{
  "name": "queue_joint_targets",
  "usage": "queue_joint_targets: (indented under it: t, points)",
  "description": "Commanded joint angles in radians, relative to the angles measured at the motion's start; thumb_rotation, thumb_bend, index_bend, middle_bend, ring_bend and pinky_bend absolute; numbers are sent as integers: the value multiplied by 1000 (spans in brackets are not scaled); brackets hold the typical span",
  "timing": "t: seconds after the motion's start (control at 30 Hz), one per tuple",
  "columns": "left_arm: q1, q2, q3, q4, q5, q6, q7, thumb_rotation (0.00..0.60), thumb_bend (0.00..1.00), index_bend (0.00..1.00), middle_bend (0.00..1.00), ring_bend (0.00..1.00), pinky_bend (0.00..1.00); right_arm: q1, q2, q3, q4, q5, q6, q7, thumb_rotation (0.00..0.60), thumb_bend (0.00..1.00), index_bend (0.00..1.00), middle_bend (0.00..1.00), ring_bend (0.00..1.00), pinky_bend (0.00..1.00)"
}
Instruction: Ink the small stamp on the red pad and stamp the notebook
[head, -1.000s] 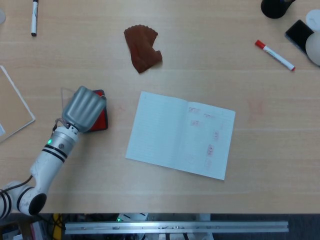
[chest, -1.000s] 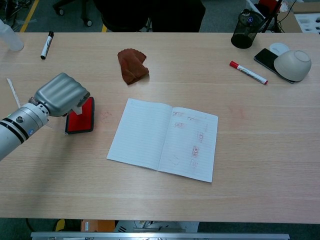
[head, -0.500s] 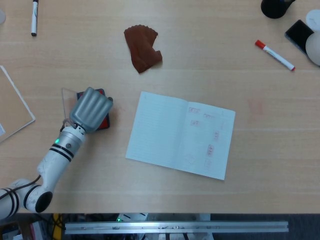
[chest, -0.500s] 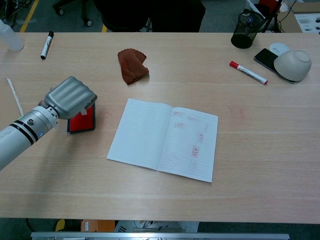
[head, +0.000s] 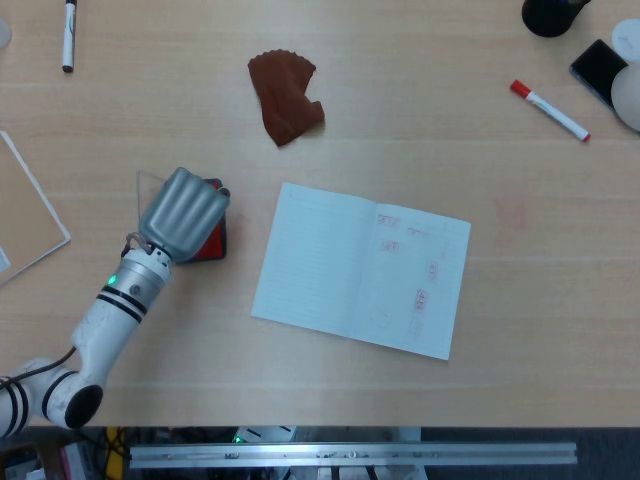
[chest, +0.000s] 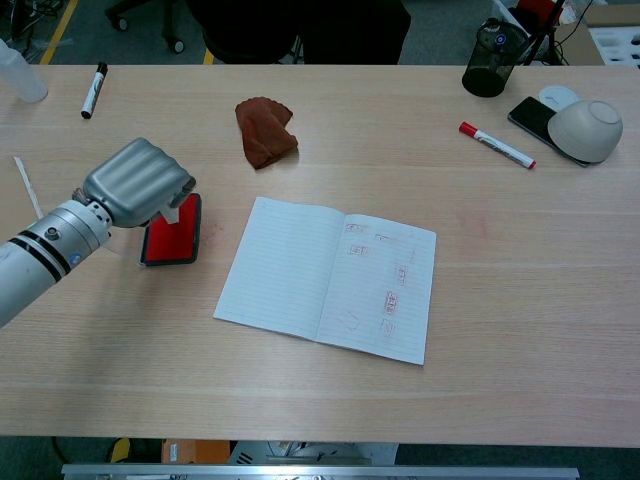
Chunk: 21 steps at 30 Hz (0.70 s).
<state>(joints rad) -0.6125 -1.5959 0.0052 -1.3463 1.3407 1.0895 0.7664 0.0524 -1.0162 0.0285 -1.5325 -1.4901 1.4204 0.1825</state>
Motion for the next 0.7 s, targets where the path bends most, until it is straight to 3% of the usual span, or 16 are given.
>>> queue_joint_targets:
  t: [0.03,0.37,0.7]
  points:
    - [4,39,-7,-85,13,23,22,600,274,599,958,985,1000,1,-1,1,3,-1,-1,3,600,304,149,275,179,223]
    - [18,21,38,-263,95,60,121,600,275,596,957,985,1000,3,-3,0,14,-5,-4,15,600,304,149,275,179,222]
    - [44,-88,92,-241,176,70,227,600,275,594,957,985,1000,-8,0,-3,22,2,3,26,600,303,149,275,179,222]
